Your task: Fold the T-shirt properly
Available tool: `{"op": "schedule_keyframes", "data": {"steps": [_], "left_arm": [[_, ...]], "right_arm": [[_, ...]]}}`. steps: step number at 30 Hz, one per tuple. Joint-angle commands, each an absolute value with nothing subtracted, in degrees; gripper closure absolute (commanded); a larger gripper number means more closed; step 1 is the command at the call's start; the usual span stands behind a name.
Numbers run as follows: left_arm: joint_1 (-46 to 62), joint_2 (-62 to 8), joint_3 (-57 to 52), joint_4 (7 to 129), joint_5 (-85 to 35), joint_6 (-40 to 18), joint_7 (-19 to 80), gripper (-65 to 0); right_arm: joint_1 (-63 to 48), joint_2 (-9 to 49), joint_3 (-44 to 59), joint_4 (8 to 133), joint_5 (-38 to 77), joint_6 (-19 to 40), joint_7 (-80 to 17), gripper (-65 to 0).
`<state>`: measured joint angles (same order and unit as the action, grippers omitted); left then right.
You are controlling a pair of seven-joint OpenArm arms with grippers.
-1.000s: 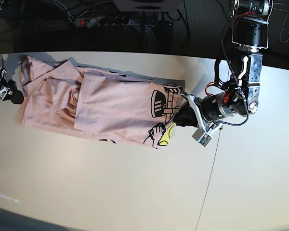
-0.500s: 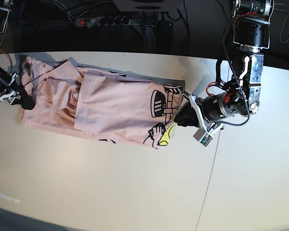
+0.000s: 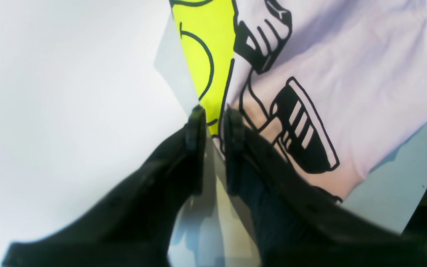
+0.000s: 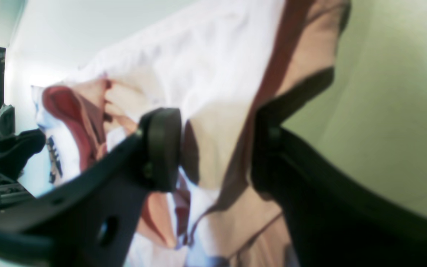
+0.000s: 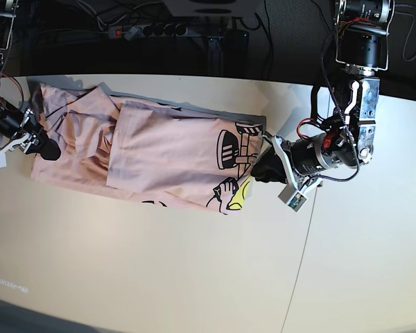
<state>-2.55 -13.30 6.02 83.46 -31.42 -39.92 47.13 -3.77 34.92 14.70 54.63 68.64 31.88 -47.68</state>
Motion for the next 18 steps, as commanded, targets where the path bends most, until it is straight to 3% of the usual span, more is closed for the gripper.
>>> {"op": "schedule_keyframes", "data": {"steps": [1,7,18], "left_arm": [[-3.51,-13.52,5.87,84.23,-32.38,-40.00,46.13,-12.4],[-3.51,-13.52,5.87,84.23,-32.36,-40.00,46.13,-12.4],[-3.51,-13.52,0.40,84.23,-38.15,-40.00,48.38,-12.4]], "right_arm": [[-4.47,35.05,13.74,54.22,63.57,34.85,-52.53,-27.0],[-4.47,35.07,13.74,54.22,60.34,34.81,-49.41,0.0],[-4.43,35.70,15.09,54.22,52.18,34.74,-43.42,0.0]]}}
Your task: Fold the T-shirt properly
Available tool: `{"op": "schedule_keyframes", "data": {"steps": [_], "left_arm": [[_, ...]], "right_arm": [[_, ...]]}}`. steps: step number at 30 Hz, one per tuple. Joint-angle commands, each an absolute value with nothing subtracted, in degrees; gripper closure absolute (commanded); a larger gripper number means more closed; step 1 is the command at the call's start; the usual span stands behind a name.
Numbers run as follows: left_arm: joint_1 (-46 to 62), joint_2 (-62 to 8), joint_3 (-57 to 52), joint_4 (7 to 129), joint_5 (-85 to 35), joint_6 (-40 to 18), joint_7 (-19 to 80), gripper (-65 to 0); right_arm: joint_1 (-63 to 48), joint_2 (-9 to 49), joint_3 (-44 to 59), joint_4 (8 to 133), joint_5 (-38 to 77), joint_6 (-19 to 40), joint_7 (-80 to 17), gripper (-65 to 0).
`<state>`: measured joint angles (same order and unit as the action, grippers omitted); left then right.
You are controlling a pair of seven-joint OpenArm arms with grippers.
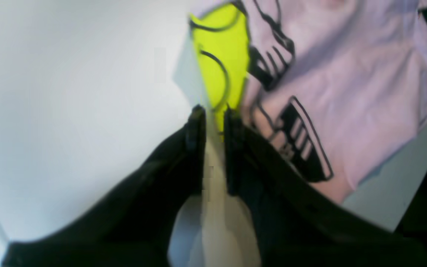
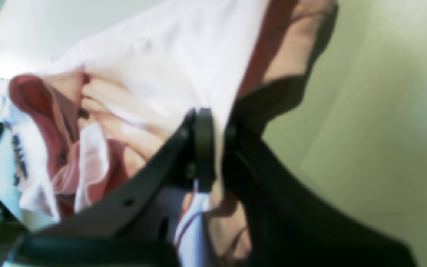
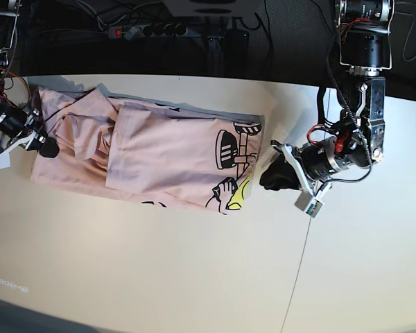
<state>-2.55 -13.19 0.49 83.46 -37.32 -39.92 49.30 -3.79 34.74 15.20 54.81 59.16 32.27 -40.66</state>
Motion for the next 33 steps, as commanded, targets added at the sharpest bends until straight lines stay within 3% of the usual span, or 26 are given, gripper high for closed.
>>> {"op": "schedule_keyframes", "data": {"steps": [1,13,33], "left_arm": [[-3.51,-13.52,-0.84,84.23,-39.09,-40.00,49.50,-12.4],[-0.78,-13.52,-4.51,84.23,-42.17,-40.00,52.80,-12.4],[-0.82,-12.58,-4.40,78.67,-35.70,-40.00,45.89,-12.3]], "right_arm": [[-4.45,35.92,15.73,54.19,51.29,34.72,-43.05,0.0],[-4.29,39.83,18.52,56.23,58.13,34.76,-45.67,0.0],[-4.29,39.83,18.52,84.58,60.53,34.72,-48.73,0.0]]}}
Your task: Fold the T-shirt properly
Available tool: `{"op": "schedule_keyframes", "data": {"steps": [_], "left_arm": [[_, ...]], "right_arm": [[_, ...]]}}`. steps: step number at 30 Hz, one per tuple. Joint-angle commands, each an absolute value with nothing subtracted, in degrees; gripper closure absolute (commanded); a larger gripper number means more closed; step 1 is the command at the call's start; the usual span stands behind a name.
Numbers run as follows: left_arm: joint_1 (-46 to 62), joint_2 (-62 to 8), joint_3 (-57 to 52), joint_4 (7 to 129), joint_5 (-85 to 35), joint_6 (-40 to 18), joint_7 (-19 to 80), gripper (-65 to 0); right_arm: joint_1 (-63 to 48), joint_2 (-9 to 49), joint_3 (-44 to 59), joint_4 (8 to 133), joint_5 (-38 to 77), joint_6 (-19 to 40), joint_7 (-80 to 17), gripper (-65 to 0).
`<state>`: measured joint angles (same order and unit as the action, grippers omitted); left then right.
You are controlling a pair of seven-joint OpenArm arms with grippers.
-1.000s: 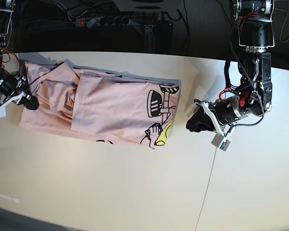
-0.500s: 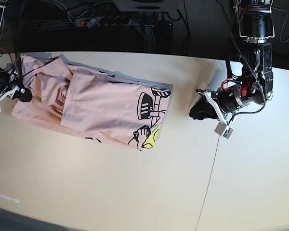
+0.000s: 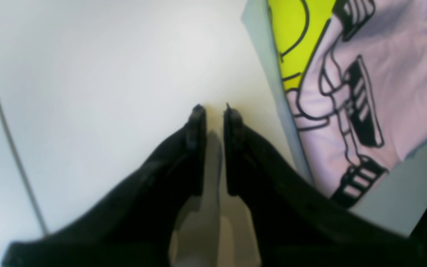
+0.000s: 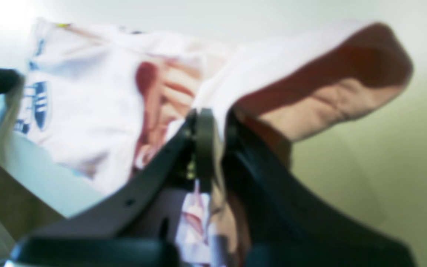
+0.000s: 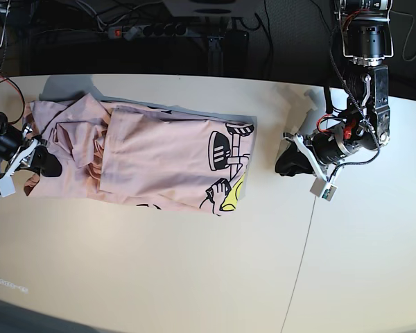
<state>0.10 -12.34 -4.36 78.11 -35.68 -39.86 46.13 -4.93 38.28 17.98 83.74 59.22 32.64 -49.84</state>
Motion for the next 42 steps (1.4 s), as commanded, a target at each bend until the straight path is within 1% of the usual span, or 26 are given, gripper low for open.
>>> {"op": "schedule_keyframes", "data": {"steps": [1,6,10,18,27,30,34,42], "left_arm": [[-1.34,-12.23,-4.40,77.12,-35.68,-40.00,45.80,-12.4],[-5.19,-10.11,-4.36,67.90,-34.65,-40.00,44.99,-12.3],[-6.35,-9.50,-2.59,64.36,-34.68,-40.00,44.99,-12.3],[-6.35,-9.15,3.38,64.01,-34.68,-40.00,44.80,-12.3],[-6.33,-7.92,3.79,64.01,-34.65,-40.00,44.86,-12.3],[-6.35,-7.92,3.79,64.01,-34.70,-40.00,44.82,-12.3],[-6.33,-7.92,3.79,64.01,-34.70,-40.00,44.88,-12.3],[-6.35,-7.94,3.79,64.01,-35.42,-40.00,45.04,-12.3]], "right_arm": [[-4.21,39.81,18.52,85.80,60.69,34.72,-48.64,0.0],[-2.02,37.85,18.17,91.13,60.88,34.74,-48.90,0.0],[0.14,34.94,16.01,94.11,59.88,34.72,-49.15,0.0],[6.22,29.52,4.62,94.41,55.57,34.70,-48.99,0.0],[12.05,20.88,-8.62,94.35,47.64,34.24,-47.46,0.0],[11.88,18.06,-11.66,94.28,45.28,34.28,-47.11,0.0],[11.88,14.83,-15.09,94.28,38.48,34.28,-47.13,0.0],[11.90,12.21,-18.98,93.95,29.65,34.26,-46.02,0.0]]}}
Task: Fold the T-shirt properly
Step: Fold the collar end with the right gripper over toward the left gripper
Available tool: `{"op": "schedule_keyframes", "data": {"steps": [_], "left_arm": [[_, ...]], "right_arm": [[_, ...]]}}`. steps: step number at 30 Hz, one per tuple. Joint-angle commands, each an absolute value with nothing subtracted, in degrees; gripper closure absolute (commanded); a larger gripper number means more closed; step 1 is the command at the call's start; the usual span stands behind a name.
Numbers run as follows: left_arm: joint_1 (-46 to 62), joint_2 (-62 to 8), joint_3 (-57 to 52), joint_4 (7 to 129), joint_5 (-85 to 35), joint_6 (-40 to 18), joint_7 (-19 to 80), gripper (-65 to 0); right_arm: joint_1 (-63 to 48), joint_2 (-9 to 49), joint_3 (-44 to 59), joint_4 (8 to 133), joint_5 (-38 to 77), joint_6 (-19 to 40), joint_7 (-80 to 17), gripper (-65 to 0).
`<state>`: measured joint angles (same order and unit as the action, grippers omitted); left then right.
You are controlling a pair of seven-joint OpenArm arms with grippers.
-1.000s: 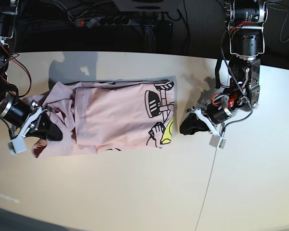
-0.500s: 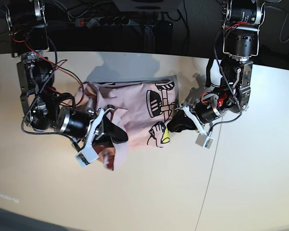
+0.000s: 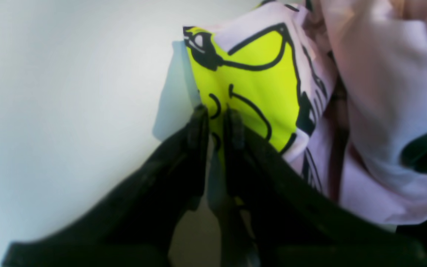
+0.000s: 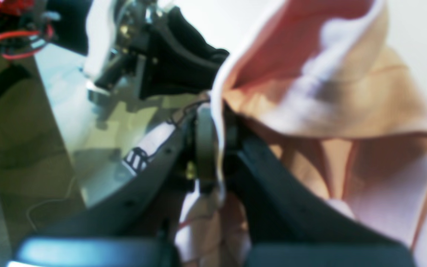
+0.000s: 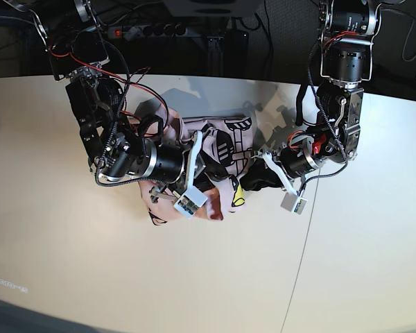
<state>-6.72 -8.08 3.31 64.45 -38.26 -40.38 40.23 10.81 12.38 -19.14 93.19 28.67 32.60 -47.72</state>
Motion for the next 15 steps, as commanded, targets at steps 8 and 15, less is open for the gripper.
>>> {"op": "schedule_keyframes", "data": {"steps": [8,15], "left_arm": [[-6.35,-7.94,3.79,64.01,-40.82,-40.00,46.98,-12.3],[-6.35,-7.94,3.77,64.01,-44.14,-40.00,48.71,-12.4]], "right_arm": [[11.90,12.16,-20.36,91.53,26.57,34.26,-43.86,0.0],[11.88,10.55,-21.78,88.33,26.59,34.28,-42.09,0.0]]}}
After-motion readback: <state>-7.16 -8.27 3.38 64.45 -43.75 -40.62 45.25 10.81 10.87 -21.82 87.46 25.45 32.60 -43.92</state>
